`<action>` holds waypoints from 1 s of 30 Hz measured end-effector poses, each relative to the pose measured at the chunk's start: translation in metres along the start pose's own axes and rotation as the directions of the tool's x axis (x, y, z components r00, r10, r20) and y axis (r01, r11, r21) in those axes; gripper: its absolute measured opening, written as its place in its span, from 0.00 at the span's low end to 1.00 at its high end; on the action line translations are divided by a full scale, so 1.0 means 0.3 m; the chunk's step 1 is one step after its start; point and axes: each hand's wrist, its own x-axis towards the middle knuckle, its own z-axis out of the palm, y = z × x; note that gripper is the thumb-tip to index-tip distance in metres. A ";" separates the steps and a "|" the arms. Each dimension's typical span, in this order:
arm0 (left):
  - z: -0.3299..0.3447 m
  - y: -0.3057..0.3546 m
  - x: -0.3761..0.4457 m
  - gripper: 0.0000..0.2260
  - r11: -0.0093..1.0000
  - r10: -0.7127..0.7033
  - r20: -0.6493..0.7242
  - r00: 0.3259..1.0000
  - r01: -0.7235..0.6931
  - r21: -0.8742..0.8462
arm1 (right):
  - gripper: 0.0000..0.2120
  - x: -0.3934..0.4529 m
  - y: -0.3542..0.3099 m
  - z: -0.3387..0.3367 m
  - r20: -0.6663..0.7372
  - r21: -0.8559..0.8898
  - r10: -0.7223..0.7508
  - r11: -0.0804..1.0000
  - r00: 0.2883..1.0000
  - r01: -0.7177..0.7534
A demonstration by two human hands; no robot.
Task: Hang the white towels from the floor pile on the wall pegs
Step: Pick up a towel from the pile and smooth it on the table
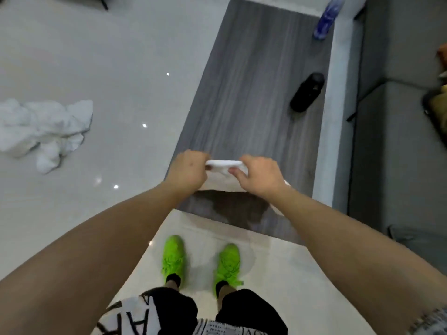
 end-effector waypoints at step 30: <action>-1.678 -1.446 -1.458 0.15 0.852 -0.456 -0.761 0.462 0.473 -0.223 | 0.12 0.229 -2.598 -0.758 -0.306 -0.169 -0.720 0.685 0.623 0.709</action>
